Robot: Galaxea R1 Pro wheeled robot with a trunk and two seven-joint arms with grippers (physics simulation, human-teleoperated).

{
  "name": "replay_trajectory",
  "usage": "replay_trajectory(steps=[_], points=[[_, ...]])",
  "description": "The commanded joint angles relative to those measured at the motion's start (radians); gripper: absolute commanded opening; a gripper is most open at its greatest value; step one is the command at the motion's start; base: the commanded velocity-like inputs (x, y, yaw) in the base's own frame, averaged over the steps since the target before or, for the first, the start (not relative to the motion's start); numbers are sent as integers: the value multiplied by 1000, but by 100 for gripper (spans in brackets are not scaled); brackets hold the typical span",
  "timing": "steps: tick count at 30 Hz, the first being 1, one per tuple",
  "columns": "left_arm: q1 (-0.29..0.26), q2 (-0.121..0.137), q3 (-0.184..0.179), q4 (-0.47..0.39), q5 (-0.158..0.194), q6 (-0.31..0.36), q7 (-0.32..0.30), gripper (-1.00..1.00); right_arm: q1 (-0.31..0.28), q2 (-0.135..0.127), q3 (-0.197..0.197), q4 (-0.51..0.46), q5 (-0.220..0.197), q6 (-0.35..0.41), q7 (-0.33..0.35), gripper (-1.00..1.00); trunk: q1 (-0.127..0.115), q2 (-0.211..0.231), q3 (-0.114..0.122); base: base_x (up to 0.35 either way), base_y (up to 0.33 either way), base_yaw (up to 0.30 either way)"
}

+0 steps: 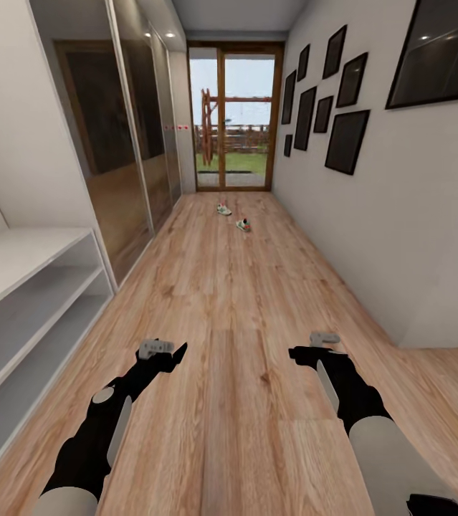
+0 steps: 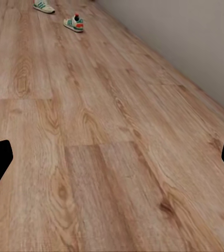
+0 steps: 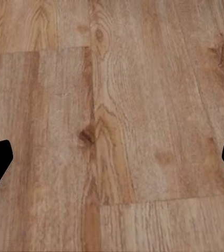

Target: Pick up the two gym shoes and the two sandals from the corridor floor and place them onto the hallstand (shoe rack) in the corridor, making sure they are on the rack and not on the floor. Arrange them so the two gym shoes are next to each other and the two sandals are next to each other.

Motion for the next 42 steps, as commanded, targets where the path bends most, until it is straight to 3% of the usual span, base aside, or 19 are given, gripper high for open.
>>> replay_trajectory(steps=[1, 42], points=[[0, -2, 5, -2, -7, 6, -9, 100, 0, 1, -3, -1, 7, 5, 2, 100, 0, 0, -1, 350, 0, 0], [-1, -2, 5, -1, -7, 6, -9, 100, 0, 2, -3, 0, 7, 5, 2, 100, 0, 0, -1, 350, 0, 0]])
